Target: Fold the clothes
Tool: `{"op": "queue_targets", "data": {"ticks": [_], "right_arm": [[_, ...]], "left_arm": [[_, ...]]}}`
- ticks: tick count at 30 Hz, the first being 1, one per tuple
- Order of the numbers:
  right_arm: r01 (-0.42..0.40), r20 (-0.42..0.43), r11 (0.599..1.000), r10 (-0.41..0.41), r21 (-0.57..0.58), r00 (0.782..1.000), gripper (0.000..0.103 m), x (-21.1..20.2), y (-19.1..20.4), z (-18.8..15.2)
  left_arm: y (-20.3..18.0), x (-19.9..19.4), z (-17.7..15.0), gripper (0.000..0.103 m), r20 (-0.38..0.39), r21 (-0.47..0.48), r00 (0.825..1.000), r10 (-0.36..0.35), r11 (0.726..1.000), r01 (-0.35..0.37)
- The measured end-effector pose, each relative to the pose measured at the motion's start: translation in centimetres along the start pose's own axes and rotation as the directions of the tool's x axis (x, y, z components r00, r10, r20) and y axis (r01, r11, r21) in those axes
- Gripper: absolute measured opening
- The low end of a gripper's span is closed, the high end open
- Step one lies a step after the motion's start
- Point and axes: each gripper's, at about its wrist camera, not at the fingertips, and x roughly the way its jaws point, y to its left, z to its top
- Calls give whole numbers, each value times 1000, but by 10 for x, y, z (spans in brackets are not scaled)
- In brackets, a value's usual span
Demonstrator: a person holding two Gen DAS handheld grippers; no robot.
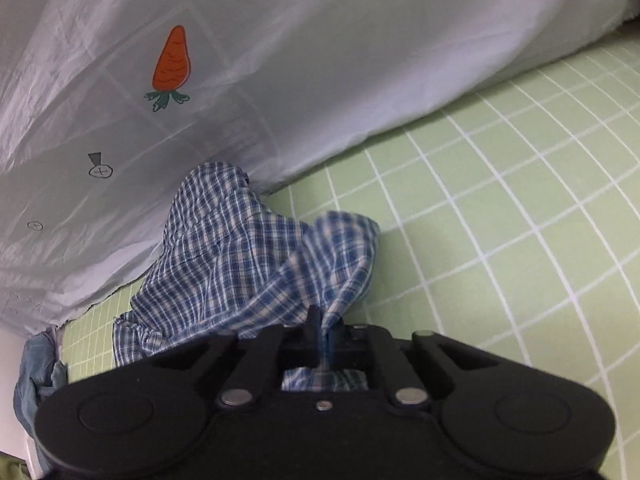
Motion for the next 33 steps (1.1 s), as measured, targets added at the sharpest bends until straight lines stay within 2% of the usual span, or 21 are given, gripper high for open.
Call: {"op": "queue_targets", "data": {"ticks": [4,7,9,10,11,13,16,18,19,23,25,28,31,33], "right_arm": [[61,35,991,-57,-121,998,2,15,8,18],[83,32,986,-79,-144,996,2,22,4,24],[109,41,982,-104,-157,994,2,18,5,23],[126,49,980,-120,-156,992,5,14,5,22],[143,56,978,-135,-154,989,11,10,5,21],[175,72,973,-166,-148,984,56,0,5,18],[188,113,976,-176,-108,978,69,-34,-2,-4],[199,122,975,-186,-99,975,78,-56,-7,-24],[211,114,972,-199,-104,973,79,-65,-11,-36],[250,76,962,-243,-112,967,79,-100,-25,-83],[248,48,964,-244,-92,969,79,-117,-35,-107],[223,13,974,-223,-34,975,79,-138,-49,-139],[218,-19,976,-218,3,976,79,-152,-63,-163],[207,-15,978,-207,-2,978,79,-161,-66,-171]], "left_arm": [[-1,1,0,1,8,-11,1000,7,1000,-7],[-2,1,0,2,9,-12,1000,8,1000,-8],[-3,2,1,6,9,-18,1000,9,1000,-9],[-3,2,1,6,8,-23,1000,9,1000,-9],[-3,3,2,6,8,-29,1000,11,1000,-11],[-4,3,2,6,9,-32,1000,16,999,-16],[-7,4,2,3,8,-42,1000,4,999,-4],[-12,1,1,1,5,-52,999,-41,998,42],[-15,0,0,1,3,-58,998,-65,996,65],[-56,-18,-12,0,4,46,986,-166,985,166],[-81,-32,-23,0,-4,96,972,-236,967,235],[-129,-61,-57,0,-46,205,935,-353,912,355],[-172,-91,-100,0,-119,306,889,-442,835,457],[-194,-111,-135,1,-197,345,847,-494,773,532]]}}
